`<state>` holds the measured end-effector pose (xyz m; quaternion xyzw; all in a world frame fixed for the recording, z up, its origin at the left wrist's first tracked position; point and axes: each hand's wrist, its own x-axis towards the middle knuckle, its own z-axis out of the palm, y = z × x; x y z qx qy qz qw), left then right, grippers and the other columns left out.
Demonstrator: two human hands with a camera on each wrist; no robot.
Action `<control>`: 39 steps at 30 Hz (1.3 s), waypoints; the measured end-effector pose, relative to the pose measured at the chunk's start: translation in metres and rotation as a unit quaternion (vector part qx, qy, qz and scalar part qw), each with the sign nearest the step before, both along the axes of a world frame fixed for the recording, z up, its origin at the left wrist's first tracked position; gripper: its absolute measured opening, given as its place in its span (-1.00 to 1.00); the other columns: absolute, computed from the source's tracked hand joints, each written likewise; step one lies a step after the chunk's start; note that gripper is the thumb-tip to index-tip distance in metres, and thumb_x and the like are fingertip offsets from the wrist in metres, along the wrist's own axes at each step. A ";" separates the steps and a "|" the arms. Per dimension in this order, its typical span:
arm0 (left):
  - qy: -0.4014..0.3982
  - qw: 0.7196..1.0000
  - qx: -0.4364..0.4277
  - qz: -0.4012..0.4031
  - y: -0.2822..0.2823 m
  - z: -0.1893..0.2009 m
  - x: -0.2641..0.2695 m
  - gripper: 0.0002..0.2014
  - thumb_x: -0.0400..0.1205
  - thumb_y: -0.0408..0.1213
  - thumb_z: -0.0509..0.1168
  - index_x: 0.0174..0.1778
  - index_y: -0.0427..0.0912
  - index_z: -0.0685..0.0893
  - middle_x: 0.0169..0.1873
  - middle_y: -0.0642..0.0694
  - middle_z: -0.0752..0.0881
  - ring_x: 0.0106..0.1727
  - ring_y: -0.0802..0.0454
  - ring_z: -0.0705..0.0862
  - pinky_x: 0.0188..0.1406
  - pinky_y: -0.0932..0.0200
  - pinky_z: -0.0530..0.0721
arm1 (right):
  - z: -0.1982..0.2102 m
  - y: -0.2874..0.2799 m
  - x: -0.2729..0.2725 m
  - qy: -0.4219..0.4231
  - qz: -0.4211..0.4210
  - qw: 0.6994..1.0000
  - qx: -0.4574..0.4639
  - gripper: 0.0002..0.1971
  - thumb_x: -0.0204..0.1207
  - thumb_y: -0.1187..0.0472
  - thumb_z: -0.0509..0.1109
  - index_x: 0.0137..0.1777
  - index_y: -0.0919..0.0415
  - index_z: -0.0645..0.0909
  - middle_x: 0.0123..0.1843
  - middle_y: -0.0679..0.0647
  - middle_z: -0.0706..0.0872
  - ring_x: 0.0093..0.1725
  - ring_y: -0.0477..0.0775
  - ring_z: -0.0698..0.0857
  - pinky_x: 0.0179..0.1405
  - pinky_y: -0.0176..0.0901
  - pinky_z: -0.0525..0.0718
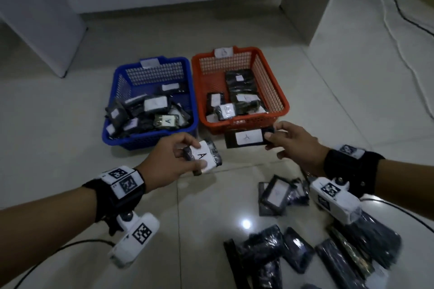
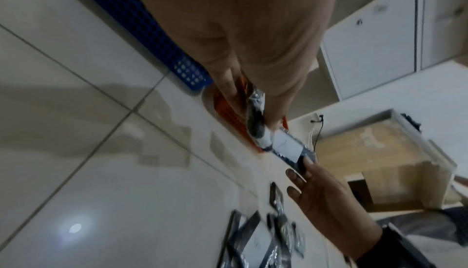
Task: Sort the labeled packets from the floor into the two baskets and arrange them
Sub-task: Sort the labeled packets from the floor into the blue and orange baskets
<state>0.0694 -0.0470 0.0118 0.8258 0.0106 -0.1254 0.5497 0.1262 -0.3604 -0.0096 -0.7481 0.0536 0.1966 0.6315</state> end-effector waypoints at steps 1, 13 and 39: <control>-0.029 0.999 0.012 0.018 0.009 0.004 0.004 -0.74 0.45 -0.35 0.61 -0.06 -0.20 0.68 -0.18 -0.31 0.75 -0.20 -0.26 0.78 -0.16 -0.15 0.81 | 0.005 0.009 0.006 -0.011 -0.006 1.000 0.011 -0.85 0.62 0.18 0.48 0.00 0.17 0.56 0.00 0.16 0.85 -0.03 0.09 0.81 -0.20 -0.03 0.62; -0.157 0.918 0.147 0.334 0.111 0.018 0.073 -0.78 0.56 -0.19 0.51 -0.09 -0.12 0.57 -0.25 0.09 0.67 -0.18 -0.03 0.68 -0.23 0.34 0.62 | 0.030 0.154 0.087 -0.020 -0.078 0.994 0.073 -0.76 0.57 0.37 0.50 0.14 0.24 0.53 -0.20 0.21 0.83 -0.33 0.08 0.82 -0.56 -0.16 0.66; -0.271 0.909 0.232 0.214 0.106 0.005 0.050 -0.80 0.54 -0.13 0.46 -0.21 -0.03 0.53 -0.16 -0.06 0.59 -0.06 -0.11 0.55 -0.02 -0.05 0.55 | 0.010 0.143 0.053 -0.206 0.148 0.962 -0.102 -0.87 0.69 0.22 0.37 0.18 0.06 0.56 -0.31 0.14 0.79 -0.36 0.11 0.78 -0.31 0.18 0.82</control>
